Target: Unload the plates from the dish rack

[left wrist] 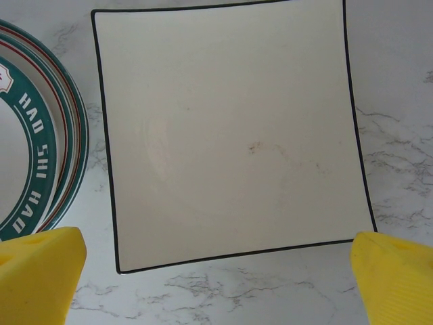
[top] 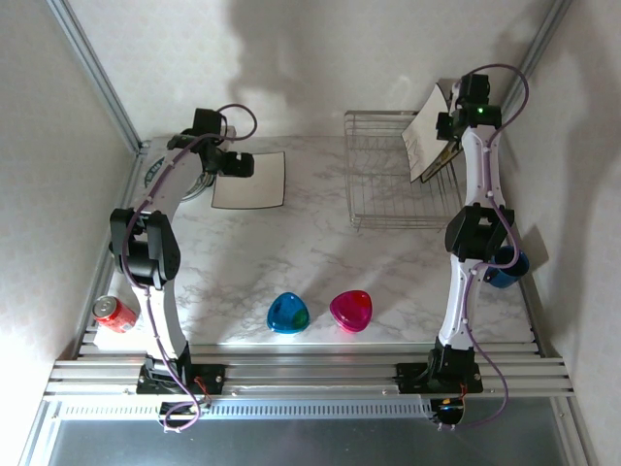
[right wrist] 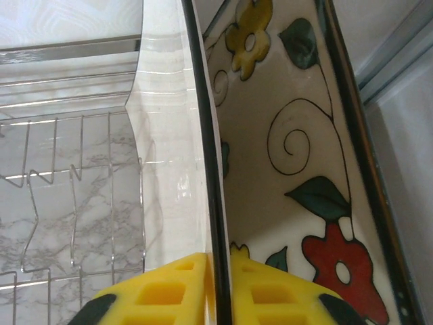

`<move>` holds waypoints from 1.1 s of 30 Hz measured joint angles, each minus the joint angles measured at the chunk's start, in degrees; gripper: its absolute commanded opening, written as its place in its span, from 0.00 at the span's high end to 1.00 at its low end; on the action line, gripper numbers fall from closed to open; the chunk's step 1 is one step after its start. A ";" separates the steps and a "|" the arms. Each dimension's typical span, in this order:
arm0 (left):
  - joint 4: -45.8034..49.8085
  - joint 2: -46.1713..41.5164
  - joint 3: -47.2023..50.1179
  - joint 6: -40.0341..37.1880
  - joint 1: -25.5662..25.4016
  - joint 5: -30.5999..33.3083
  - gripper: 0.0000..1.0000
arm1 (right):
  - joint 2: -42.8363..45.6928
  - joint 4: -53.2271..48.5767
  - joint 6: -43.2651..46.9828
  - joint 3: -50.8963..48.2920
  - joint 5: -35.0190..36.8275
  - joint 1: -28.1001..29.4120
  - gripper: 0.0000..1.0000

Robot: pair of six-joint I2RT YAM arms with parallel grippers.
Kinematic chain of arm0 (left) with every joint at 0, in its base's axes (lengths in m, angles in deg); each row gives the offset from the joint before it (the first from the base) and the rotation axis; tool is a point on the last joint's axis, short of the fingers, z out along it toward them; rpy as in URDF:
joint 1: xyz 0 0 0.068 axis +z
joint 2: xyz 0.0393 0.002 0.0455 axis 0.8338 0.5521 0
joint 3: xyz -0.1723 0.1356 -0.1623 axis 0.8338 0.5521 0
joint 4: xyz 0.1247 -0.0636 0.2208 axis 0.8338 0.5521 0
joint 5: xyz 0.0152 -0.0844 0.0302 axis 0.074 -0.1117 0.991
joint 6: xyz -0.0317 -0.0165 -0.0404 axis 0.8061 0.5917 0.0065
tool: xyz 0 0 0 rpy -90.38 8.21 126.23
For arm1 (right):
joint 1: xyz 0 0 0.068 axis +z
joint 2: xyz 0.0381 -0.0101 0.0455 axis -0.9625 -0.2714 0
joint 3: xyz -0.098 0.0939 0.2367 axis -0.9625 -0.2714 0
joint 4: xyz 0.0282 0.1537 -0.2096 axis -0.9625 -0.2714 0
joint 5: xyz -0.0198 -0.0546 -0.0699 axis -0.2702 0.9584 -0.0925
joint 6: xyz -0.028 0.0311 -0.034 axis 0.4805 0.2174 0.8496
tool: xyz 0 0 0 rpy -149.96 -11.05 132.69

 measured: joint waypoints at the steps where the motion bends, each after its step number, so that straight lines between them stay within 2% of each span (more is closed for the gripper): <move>1: 0.00 0.00 0.00 0.00 0.00 0.11 0.00 | 0.00 -0.02 -0.07 0.07 -0.52 0.04 0.88; 6: 0.02 0.00 0.00 0.00 0.00 0.17 0.00 | 0.00 -0.15 -0.63 0.39 -1.46 0.22 0.94; 8: 0.02 0.00 0.00 0.00 0.00 0.17 0.00 | 0.00 -0.15 -0.72 0.39 -1.49 0.22 1.00; 20: 1.03 -0.02 0.00 0.24 0.00 0.37 0.00 | 0.26 -0.50 -3.04 0.39 -0.57 0.57 1.00; 33: 1.14 -2.71 4.37 0.92 0.00 0.61 0.01 | 3.48 -3.76 -5.35 -1.27 4.28 2.99 1.00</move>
